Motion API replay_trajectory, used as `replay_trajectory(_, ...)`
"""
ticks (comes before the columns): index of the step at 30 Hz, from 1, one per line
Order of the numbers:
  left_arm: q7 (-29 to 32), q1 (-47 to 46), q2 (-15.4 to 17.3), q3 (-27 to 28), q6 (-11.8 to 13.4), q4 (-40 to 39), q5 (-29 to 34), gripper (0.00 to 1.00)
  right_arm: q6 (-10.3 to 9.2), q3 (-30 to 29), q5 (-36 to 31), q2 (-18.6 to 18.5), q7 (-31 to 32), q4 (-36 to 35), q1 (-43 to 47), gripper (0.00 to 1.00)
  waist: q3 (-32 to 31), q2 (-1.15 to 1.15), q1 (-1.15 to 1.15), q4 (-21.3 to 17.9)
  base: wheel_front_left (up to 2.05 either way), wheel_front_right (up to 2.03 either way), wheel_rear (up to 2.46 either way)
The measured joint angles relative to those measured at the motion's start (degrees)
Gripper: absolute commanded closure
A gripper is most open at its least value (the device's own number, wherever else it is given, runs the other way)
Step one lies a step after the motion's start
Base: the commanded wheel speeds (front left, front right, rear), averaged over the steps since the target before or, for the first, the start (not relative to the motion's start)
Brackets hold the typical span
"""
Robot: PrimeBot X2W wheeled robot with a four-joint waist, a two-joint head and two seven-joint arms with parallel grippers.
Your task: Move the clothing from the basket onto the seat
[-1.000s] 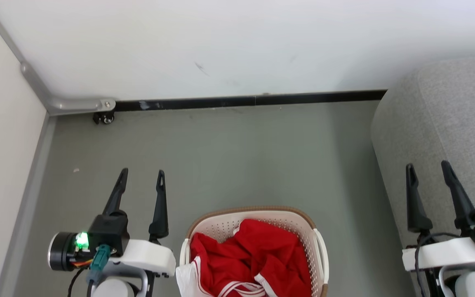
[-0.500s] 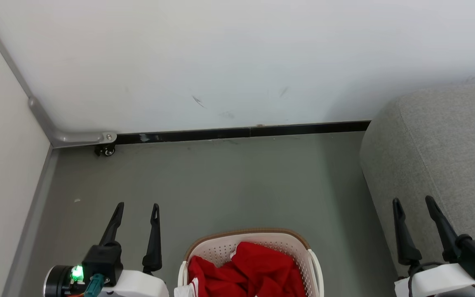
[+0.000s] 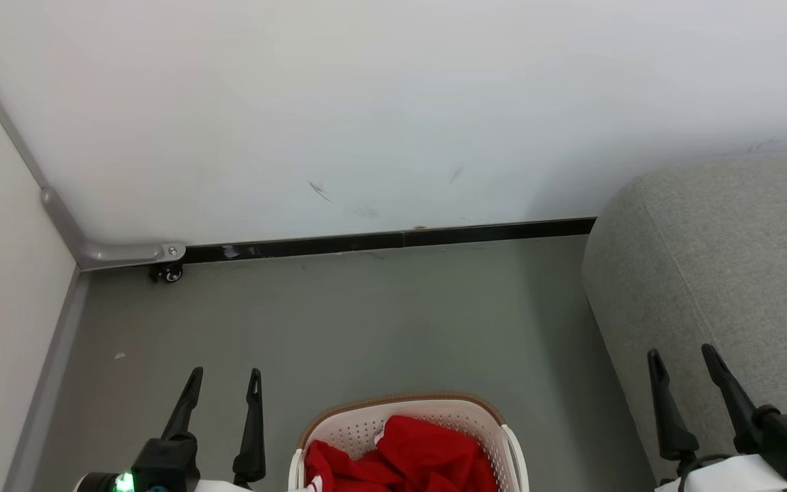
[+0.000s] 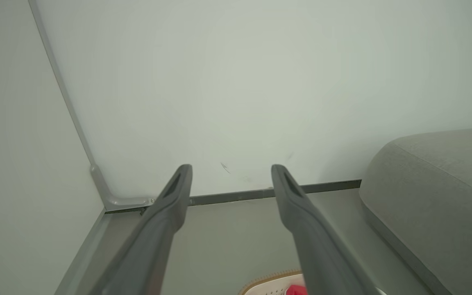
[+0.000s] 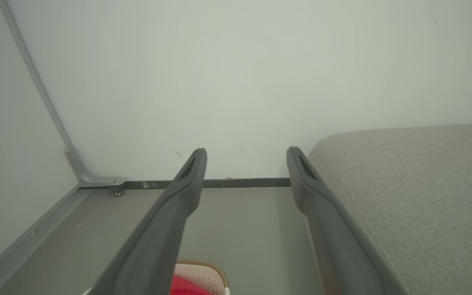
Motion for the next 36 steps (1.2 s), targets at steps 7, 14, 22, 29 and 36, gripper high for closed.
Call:
replay_trajectory(7, 0.0, 0.5, 0.0, -0.6, 0.0, -1.2, 0.0, 0.00, 0.00, -0.2, 0.0, 0.0, 0.7, -2.1, 0.9, 0.00, 0.6, 0.00, 0.00, -0.2, 0.00, 0.00, 0.00)
replay_trajectory(14, 0.0, 0.6, 0.5, -0.7, -0.1, -1.9, 0.0, 0.00, 0.00, -0.3, 0.0, 0.0, 0.7, -3.8, 1.1, 0.00, 1.4, 0.00, 0.00, -0.1, 0.00, 0.00, 0.00)
replay_trajectory(22, 0.1, 0.5, 0.7, -1.4, -0.6, -2.8, 0.1, 0.00, 0.00, -0.3, 0.0, 0.0, 1.5, -5.7, 1.1, 0.00, 2.9, 0.00, 0.00, -0.3, 0.00, 0.00, 0.00)
replay_trajectory(29, 1.5, -1.8, 1.2, -4.5, -2.1, -2.6, 2.4, 0.00, 0.00, -0.3, -0.8, 0.0, 1.9, -7.7, 0.8, 0.00, 5.3, 0.00, 0.00, -0.7, 0.00, 0.00, 0.00)
replay_trajectory(36, 2.0, -5.9, 1.0, -7.4, -3.8, -0.4, 4.5, 0.00, 0.00, -2.4, -1.9, 0.0, 2.0, -9.8, -0.2, 0.00, 8.0, 0.00, 0.00, -1.6, 0.00, 0.00, 0.00)
